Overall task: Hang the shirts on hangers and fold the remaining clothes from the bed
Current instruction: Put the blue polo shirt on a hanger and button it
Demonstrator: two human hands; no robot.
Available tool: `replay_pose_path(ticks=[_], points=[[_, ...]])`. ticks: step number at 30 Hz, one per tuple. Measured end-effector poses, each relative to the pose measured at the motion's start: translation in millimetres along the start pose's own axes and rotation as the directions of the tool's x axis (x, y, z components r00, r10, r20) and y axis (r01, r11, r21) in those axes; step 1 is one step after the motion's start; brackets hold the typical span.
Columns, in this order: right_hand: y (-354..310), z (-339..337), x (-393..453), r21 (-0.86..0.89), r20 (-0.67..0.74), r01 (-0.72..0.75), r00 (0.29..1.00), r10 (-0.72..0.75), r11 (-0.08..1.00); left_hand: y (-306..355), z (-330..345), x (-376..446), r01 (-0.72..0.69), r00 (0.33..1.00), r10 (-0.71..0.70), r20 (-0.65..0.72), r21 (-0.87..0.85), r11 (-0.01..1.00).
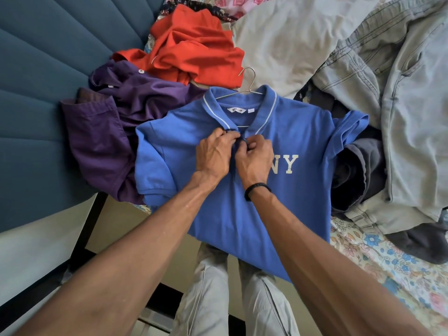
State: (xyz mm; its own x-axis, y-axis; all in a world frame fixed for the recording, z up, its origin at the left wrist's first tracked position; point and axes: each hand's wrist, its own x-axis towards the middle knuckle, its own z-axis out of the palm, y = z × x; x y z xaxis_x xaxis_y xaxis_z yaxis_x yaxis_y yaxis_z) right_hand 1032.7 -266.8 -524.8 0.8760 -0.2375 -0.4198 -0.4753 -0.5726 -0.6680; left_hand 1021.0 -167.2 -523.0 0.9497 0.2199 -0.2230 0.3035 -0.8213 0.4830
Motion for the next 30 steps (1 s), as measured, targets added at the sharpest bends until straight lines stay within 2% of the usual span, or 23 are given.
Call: replay_pose_path(ticks=[3, 8, 13, 15, 21, 23, 27, 30], points=[[4.2, -3.0, -1.6, 0.221, 0.025, -0.132, 0.991, 0.13, 0.966, 0.3, 7.8, -3.0, 0.033, 0.999, -0.033, -0.023, 0.015, 0.999], [8.6, -9.9, -1.8, 0.166, 0.11, -0.057, 0.993, 0.039, 0.984, 20.0, 20.1, -4.4, 0.287, 0.952, -0.294, -0.08, -0.095, 0.953], [7.2, -20.3, 9.6, 0.16, 0.104, -0.081, 0.992, 0.064, 0.984, 38.1, 30.5, -5.2, 0.484, 0.831, -0.542, -0.123, -0.32, 0.815], [6.2, -22.5, 14.2, 0.149, 0.102, -0.081, 0.993, 0.066, 0.985, 39.3, 33.7, -2.0, 0.501, 0.81, -0.572, -0.128, -0.355, 0.789], [1.8, -23.4, 13.7, 0.134, 0.126, -0.051, 0.991, 0.034, 0.99, 34.4, 23.1, -6.0, 0.445, 0.842, -0.53, -0.1, -0.427, 0.787], [1.2, -23.5, 10.7, 0.163, 0.127, -0.053, 0.991, 0.032, 0.985, 31.1, 16.1, -5.2, 0.471, 0.827, -0.56, -0.039, -0.496, 0.73], [4.5, -23.8, 10.6, 0.255, 0.196, -0.129, 0.977, 0.08, 0.958, 29.3, 6.6, -2.6, 0.522, 0.775, -0.617, 0.139, -0.69, 0.501], [5.5, -25.2, 11.3, 0.349, 0.234, -0.17, 0.968, 0.09, 0.921, 30.9, 3.7, -0.4, 0.549, 0.752, -0.623, 0.214, -0.727, 0.413]])
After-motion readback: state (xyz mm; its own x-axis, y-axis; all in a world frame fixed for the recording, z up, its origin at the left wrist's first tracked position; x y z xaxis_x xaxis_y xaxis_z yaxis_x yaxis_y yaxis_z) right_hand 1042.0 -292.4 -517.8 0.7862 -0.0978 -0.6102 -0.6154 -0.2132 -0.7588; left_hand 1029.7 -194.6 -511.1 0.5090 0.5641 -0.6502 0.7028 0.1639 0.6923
